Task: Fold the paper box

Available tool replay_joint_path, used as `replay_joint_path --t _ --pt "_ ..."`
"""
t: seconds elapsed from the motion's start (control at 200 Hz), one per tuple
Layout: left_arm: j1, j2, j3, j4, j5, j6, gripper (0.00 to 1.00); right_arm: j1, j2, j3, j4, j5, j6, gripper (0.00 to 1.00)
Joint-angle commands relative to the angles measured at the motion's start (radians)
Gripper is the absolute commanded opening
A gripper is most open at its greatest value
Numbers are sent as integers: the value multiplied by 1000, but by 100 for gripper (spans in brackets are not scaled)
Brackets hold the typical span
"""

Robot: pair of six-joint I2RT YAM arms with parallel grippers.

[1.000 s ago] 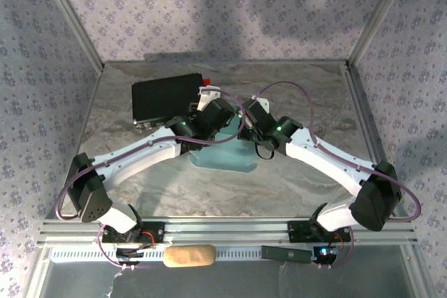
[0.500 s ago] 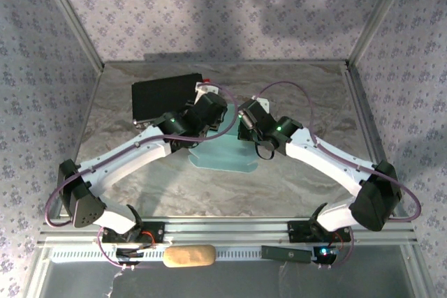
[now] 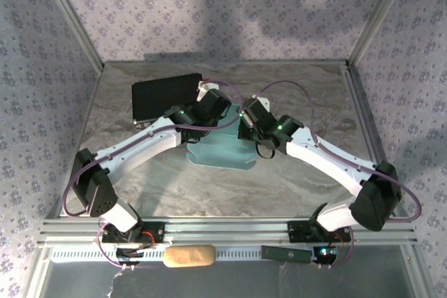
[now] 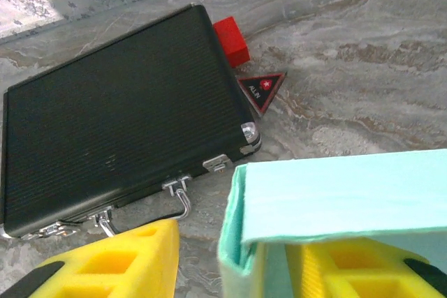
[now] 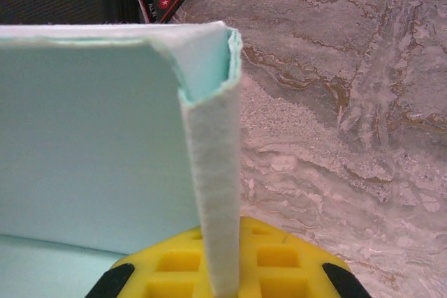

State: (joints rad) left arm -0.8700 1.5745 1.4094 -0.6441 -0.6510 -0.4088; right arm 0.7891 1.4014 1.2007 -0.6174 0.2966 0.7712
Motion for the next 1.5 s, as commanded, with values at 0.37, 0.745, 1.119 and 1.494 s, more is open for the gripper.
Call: replay_joint_path --t 0.37,0.745,1.119,1.494 --pt "-29 39 -7 4 -197 24 13 -24 -1 43 -8 -48 40 0" --pt "-88 131 64 -92 -406 -17 0 -19 6 41 -5 -47 61 0" --pt "-109 160 74 -141 -485 -85 0 -22 -3 23 3 -43 98 0" --pt "-93 -4 125 -131 -107 -60 64 -40 10 2 12 -51 108 0"
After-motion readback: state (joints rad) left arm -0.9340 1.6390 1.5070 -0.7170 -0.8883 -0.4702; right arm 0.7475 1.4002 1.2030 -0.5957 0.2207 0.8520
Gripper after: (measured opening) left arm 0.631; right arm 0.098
